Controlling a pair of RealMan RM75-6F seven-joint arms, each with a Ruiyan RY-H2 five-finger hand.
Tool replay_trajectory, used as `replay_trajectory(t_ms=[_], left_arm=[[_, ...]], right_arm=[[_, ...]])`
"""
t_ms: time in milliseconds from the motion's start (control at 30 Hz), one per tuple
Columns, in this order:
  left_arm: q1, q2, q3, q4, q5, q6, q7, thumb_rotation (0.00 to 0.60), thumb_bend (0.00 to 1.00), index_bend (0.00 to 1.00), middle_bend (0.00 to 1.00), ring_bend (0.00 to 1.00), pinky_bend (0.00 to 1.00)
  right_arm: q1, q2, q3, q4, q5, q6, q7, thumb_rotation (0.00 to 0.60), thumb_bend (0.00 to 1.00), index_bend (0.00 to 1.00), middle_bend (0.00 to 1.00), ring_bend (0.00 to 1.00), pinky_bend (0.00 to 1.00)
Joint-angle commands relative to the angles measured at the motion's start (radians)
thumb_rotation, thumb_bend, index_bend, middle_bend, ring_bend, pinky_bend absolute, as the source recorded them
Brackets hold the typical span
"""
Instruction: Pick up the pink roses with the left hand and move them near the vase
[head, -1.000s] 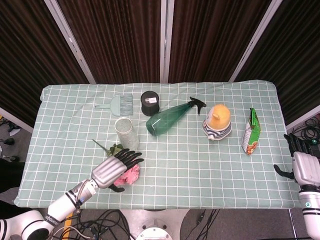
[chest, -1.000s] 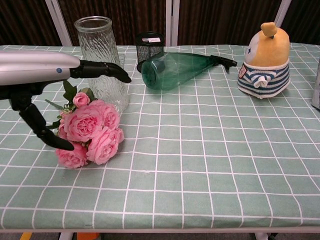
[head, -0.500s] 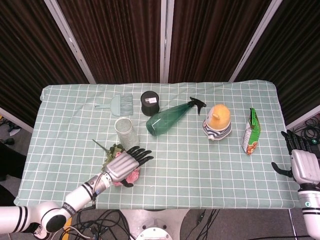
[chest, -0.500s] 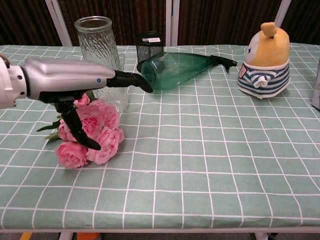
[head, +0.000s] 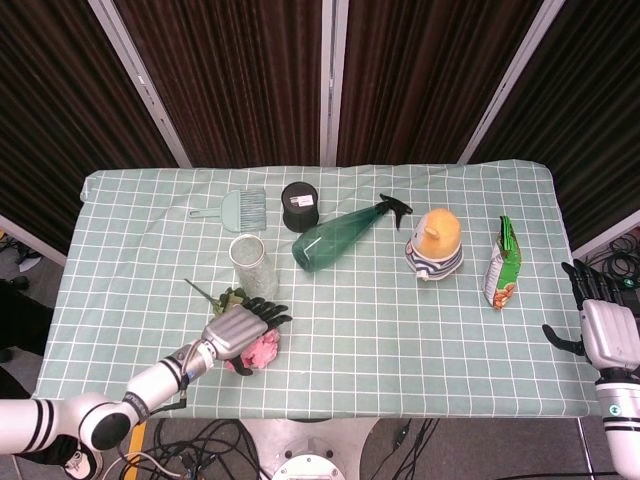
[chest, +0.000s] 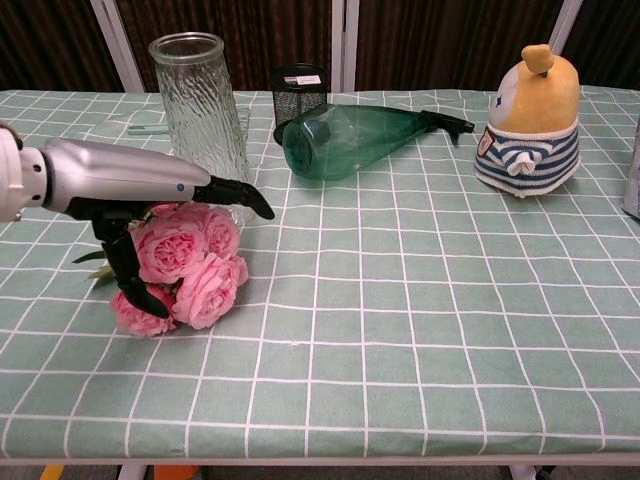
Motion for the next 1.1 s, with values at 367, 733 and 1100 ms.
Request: replay_trajectory(t_ms=[367, 733, 1100], left_arm=[[-0.043, -0.009, 0.054, 0.047, -0.028, 0.011, 0.016, 0.600, 0.04, 0.07, 0.00, 0.00, 0.06], [-0.097, -0.021, 0.104, 0.060, -0.109, 0.010, 0.060, 0.600, 0.07, 0.13, 0.12, 0.10, 0.32], [-0.082, -0.046, 0.140, 0.051, -0.070, 0.132, 0.136, 0.600, 0.27, 0.42, 0.40, 0.38, 0.59]], right_arm=[[0.006, -0.012, -0.004, 0.007, 0.017, -0.012, -0.018, 0.600, 0.16, 0.00, 0.00, 0.00, 0.00], [0.012, -0.021, -0.006, 0.010, 0.028, -0.020, -0.031, 0.600, 0.16, 0.00, 0.00, 0.00, 0.00], [0.022, -0.014, -0.010, -0.007, 0.062, -0.049, -0.063, 0.600, 0.16, 0.00, 0.00, 0.00, 0.00]])
